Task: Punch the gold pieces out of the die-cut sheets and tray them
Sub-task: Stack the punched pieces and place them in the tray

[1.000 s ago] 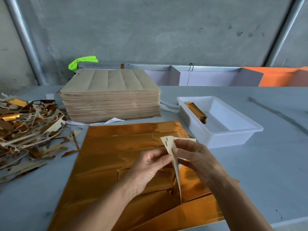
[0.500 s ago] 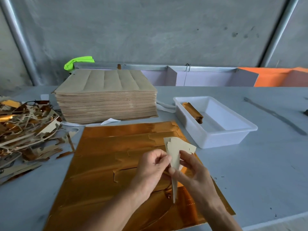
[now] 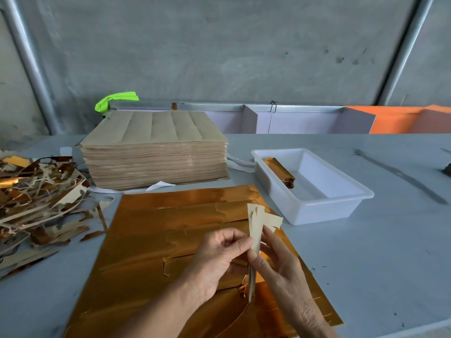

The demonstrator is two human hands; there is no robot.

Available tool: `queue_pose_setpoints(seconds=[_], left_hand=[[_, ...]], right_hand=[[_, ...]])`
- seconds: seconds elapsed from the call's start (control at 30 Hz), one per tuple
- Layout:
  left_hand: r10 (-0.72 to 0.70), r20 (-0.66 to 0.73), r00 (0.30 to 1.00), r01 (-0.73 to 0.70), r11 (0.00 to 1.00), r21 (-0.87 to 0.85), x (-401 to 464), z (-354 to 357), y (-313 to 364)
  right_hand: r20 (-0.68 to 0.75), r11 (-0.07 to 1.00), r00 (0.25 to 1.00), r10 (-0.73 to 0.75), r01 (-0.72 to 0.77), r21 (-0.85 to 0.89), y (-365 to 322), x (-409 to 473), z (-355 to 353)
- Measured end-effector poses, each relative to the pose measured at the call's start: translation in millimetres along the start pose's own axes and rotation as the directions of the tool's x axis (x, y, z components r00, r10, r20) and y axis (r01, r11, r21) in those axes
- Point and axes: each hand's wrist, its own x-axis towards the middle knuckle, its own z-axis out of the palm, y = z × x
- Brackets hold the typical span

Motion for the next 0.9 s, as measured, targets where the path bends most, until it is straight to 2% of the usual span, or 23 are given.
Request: queue_pose_setpoints(seconds=[0.17, 0.27, 0.4, 0.5, 0.67, 0.9], left_hand=[[0.032, -0.122, 0.992, -0.032, 0.999, -0.005, 3, 2, -9], [0.026, -0.144, 0.989, -0.042, 0.994, -0.105, 4, 7, -12], [-0.03, -0.168, 0.985, -0.003, 0.982, -0.189, 6, 11, -10], [-0.007, -0.199, 0.98, -0.033, 0.979, -0.199, 8, 12, -10], [0.06, -0.229, 0.972, -0.091, 0.988, -0.126, 8, 13, -12], [0.144, -0.205, 0.968, -0.149, 0.989, -0.008, 7, 8, -14]], right_hand=[[-0.034, 0.998, 0.999, 0.004, -0.002, 0.066, -7, 1, 5], [-0.06, 0.995, 0.998, -0.001, 0.006, 0.095, -9, 3, 10], [-0.075, 0.998, 0.996, -0.055, 0.058, 0.038, -13, 5, 18], [-0.072, 0.998, 0.996, -0.06, 0.062, 0.023, -14, 7, 20], [-0.098, 0.999, 0.995, -0.025, 0.029, 0.042, -11, 4, 24], [-0.092, 1.0, 0.996, -0.016, 0.015, -0.022, -9, 2, 25]])
